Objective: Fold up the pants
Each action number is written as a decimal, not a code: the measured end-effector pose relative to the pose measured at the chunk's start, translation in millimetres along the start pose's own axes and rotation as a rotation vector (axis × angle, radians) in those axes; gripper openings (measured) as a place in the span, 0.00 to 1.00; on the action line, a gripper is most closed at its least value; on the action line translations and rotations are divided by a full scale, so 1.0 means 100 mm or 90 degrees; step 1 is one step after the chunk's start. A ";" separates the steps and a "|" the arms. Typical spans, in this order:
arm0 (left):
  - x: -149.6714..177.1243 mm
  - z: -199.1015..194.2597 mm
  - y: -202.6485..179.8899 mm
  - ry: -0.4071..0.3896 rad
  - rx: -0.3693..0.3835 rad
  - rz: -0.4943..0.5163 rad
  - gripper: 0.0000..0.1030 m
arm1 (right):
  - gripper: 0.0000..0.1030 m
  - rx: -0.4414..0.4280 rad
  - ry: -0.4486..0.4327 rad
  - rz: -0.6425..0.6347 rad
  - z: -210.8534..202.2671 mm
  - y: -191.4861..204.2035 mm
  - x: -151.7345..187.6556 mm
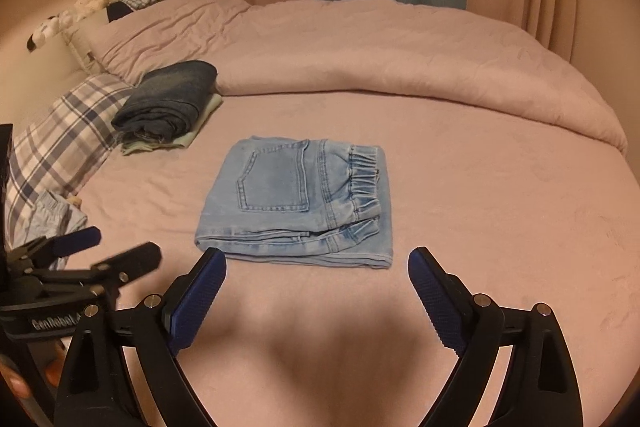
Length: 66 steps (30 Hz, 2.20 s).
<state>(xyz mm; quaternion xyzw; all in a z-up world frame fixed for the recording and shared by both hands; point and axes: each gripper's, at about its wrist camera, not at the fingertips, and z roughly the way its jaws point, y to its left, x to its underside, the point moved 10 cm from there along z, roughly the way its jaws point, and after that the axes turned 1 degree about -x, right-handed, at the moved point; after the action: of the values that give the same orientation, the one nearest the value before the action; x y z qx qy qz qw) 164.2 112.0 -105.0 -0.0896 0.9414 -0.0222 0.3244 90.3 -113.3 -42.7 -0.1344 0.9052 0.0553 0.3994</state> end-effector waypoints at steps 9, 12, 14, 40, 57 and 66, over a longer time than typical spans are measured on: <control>-0.05 -0.25 0.27 -0.041 -0.103 0.015 0.99 | 0.90 0.004 -0.014 0.002 -0.20 -0.01 0.00; -0.03 -0.27 0.27 -0.033 -0.112 0.021 0.99 | 0.90 0.002 -0.020 0.001 -0.26 0.00 -0.03; -0.03 -0.29 0.23 -0.031 -0.101 0.023 0.99 | 0.90 0.002 -0.026 0.002 -0.31 0.00 -0.05; -0.21 -0.52 -0.21 -0.050 -0.081 0.061 0.99 | 0.90 0.000 -0.036 0.001 -0.52 0.11 -0.23; -0.28 -0.52 -0.23 -0.050 -0.081 0.072 0.99 | 0.90 0.002 -0.035 0.004 -0.52 0.12 -0.27; -0.29 -0.52 -0.28 -0.050 -0.082 0.075 0.99 | 0.90 0.003 -0.036 0.008 -0.51 0.09 -0.28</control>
<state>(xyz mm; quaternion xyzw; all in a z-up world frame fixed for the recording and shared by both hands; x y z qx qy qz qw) 158.8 88.7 -43.9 -0.0559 0.9311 0.0608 0.3553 69.7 -109.4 12.2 -0.1264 0.8944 0.0590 0.4249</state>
